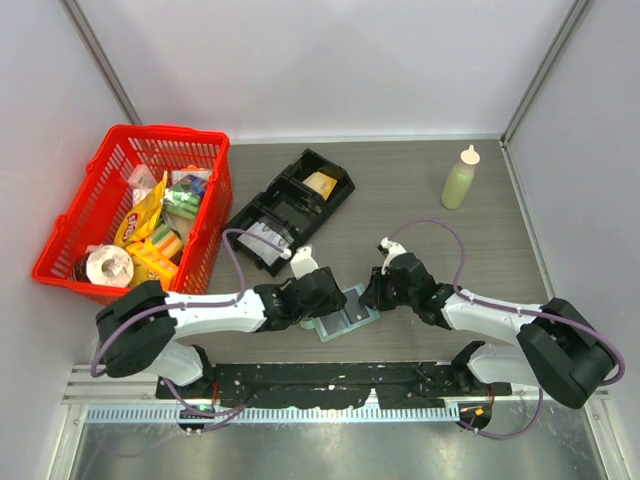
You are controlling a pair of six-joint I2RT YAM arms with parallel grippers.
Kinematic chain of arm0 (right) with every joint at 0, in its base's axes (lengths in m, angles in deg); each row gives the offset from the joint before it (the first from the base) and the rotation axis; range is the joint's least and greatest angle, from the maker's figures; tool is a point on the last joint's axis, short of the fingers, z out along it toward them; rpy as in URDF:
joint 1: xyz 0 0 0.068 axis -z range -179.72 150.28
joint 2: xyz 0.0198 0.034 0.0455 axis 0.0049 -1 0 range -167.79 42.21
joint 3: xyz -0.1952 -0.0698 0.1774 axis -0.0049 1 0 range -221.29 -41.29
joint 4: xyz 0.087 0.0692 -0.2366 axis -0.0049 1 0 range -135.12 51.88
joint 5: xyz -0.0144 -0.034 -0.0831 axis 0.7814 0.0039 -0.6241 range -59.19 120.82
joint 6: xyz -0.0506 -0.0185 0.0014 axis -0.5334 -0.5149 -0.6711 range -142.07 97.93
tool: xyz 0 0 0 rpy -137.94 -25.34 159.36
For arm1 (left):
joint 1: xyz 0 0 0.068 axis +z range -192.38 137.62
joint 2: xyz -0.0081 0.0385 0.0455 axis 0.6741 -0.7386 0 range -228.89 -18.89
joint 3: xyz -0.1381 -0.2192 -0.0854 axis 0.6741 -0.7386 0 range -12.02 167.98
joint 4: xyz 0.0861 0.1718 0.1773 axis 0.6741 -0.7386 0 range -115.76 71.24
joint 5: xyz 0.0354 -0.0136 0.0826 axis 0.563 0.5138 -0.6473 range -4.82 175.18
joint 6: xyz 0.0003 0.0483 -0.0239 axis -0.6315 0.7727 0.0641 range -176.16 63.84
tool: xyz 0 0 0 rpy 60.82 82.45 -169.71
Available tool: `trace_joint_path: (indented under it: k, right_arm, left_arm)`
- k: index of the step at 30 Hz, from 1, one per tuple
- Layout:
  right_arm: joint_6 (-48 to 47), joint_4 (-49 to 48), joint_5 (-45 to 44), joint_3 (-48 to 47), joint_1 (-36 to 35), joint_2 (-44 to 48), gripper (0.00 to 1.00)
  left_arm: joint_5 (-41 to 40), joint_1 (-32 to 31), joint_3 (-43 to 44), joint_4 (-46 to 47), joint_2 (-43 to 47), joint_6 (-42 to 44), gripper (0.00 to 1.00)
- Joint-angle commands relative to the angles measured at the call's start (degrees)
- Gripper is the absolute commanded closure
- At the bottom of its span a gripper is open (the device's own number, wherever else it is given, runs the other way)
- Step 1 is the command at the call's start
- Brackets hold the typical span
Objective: Take the credit cards out of the card holder
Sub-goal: Remove the credit card from the card holder.
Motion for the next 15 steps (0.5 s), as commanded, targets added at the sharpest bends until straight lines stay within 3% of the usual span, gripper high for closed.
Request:
trace_joint_path:
  k: [1, 15]
  right_arm:
    - [3.45, -3.78, 2.10, 2.15, 0.81, -0.36, 0.85]
    - [7.32, -5.81, 3.77, 5.24, 2.31, -1.41, 0.88]
  left_arm:
    - [1.32, -0.22, -1.66, 10.30, -4.12, -5.95, 0.51]
    - [1.77, -0.22, -6.41, 18.05, -7.65, -12.90, 0.61]
